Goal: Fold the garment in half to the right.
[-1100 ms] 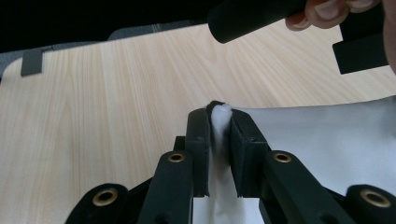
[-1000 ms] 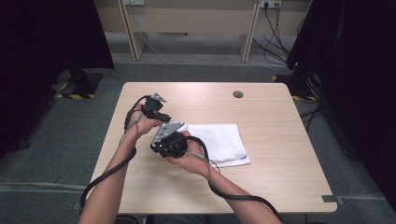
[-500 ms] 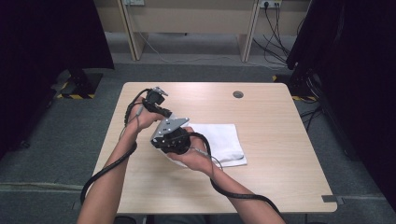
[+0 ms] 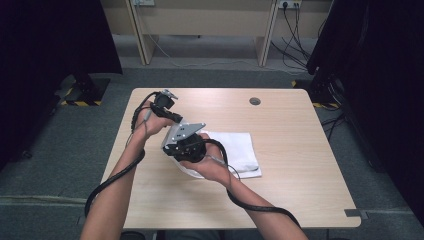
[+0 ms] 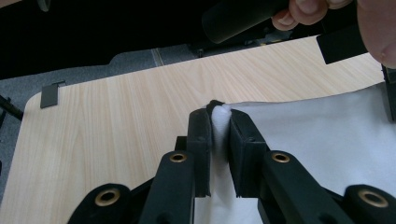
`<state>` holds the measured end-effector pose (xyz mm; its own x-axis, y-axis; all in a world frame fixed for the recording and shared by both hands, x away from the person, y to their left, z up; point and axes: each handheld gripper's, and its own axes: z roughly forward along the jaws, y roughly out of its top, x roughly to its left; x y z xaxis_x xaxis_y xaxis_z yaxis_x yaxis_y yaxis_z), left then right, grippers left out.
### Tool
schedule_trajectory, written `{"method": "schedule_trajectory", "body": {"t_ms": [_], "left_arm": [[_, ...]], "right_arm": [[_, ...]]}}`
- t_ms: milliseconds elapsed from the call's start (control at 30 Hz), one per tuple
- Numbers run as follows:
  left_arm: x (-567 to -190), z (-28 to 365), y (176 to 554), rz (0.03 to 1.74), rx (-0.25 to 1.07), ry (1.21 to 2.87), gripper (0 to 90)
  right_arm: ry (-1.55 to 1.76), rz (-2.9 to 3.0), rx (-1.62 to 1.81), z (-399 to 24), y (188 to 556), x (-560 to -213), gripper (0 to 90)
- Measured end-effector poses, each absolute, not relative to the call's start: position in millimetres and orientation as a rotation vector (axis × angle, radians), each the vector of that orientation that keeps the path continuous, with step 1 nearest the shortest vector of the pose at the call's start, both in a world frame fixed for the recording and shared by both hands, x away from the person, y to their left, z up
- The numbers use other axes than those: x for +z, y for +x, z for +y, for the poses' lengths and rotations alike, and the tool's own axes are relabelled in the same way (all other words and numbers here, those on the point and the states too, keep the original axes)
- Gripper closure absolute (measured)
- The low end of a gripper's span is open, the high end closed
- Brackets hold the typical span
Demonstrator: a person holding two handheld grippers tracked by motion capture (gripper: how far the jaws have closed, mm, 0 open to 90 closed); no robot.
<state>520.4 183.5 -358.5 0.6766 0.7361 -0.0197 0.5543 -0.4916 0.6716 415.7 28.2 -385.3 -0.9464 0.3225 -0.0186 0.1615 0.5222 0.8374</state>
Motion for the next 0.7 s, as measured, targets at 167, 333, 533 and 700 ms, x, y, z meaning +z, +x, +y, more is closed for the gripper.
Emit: {"method": "schedule_trajectory", "body": {"t_ms": [167, 333, 533, 700], "left_arm": [[-352.5, 185.3, 520.4, 0.987, 0.372, 2.223, 83.9], [-346.6, 187.0, 520.7, 0.991, 0.383, 2.217, 83.8], [-342.8, 188.9, 520.6, 0.997, 0.394, 2.213, 83.7], [-339.3, 190.1, 520.0, 0.993, 0.401, 2.214, 83.8]], "right_arm": [[0.412, 2.575, 1.411, 26.1, 416.0, -379.4, 80.2], [0.409, 2.562, 1.424, 24.9, 416.6, -373.9, 80.1], [0.406, 2.551, 1.436, 24.2, 416.6, -369.2, 80.1], [0.404, 2.543, 1.451, 25.3, 416.7, -366.3, 80.2]]}}
